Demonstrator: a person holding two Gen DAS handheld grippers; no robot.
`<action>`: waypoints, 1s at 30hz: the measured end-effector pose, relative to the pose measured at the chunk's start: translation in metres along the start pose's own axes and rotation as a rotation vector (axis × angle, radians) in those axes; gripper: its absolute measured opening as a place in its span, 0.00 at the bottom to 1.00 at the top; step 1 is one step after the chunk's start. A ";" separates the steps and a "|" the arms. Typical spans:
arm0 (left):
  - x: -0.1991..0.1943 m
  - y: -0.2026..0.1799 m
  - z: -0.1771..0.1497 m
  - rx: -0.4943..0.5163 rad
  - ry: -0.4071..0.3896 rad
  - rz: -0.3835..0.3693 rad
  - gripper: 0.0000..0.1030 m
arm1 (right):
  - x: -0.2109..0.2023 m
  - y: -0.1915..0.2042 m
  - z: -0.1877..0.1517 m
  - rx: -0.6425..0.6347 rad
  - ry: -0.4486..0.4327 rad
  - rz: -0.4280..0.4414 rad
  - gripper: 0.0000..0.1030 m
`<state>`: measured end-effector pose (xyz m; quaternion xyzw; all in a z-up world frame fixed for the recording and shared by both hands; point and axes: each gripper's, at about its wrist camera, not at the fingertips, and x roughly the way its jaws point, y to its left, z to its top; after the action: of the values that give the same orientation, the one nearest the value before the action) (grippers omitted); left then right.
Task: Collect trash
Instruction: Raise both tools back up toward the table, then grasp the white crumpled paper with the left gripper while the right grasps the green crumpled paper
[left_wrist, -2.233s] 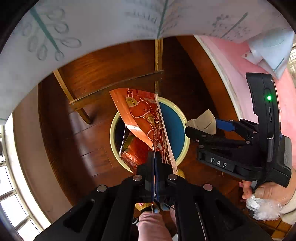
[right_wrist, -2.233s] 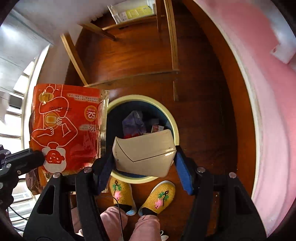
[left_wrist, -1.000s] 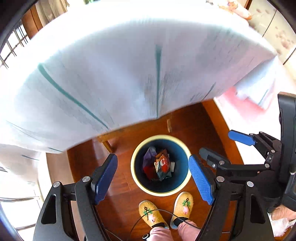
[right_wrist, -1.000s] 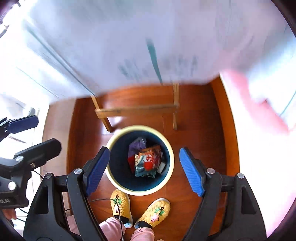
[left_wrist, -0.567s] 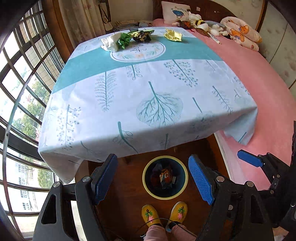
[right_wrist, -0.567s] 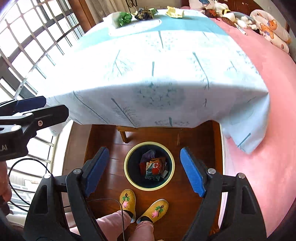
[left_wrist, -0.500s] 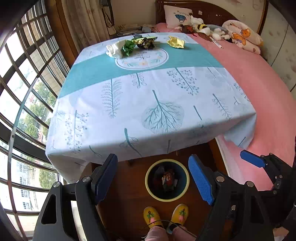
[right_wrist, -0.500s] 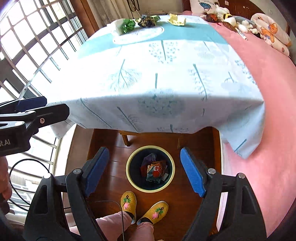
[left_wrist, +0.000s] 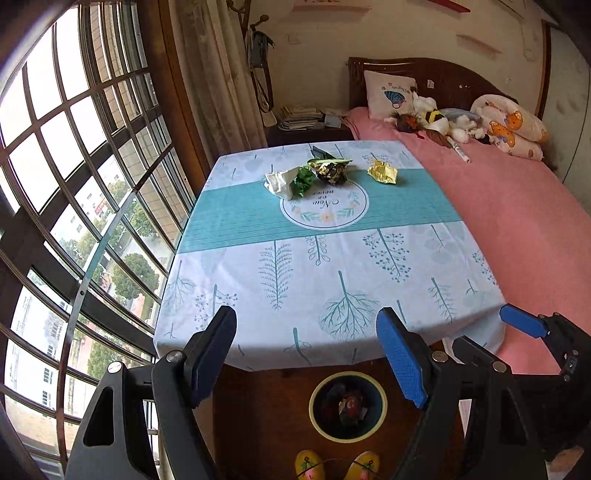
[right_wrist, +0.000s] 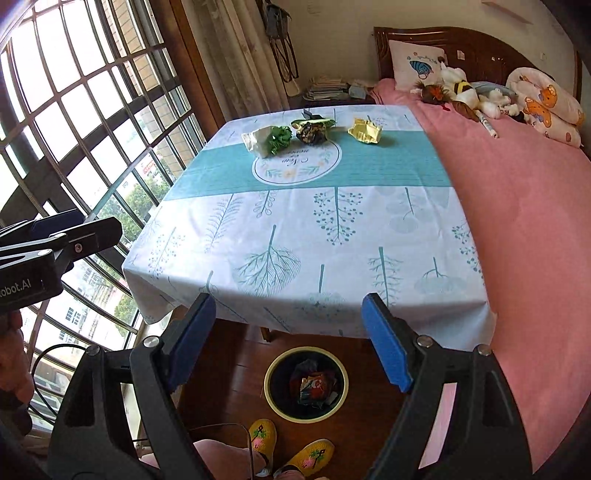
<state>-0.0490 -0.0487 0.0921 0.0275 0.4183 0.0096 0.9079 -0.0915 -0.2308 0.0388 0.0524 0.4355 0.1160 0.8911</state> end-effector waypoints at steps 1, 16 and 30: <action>-0.004 0.000 0.004 -0.005 -0.008 0.003 0.78 | -0.003 0.001 0.005 -0.008 -0.009 0.001 0.77; 0.034 0.026 0.078 -0.031 -0.010 0.018 0.78 | 0.032 0.004 0.104 -0.106 -0.085 -0.036 0.78; 0.215 0.085 0.234 0.062 0.068 -0.092 0.78 | 0.178 0.009 0.238 -0.016 -0.035 -0.134 0.77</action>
<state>0.2695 0.0351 0.0854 0.0358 0.4496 -0.0442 0.8914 0.2001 -0.1755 0.0511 0.0179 0.4215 0.0589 0.9047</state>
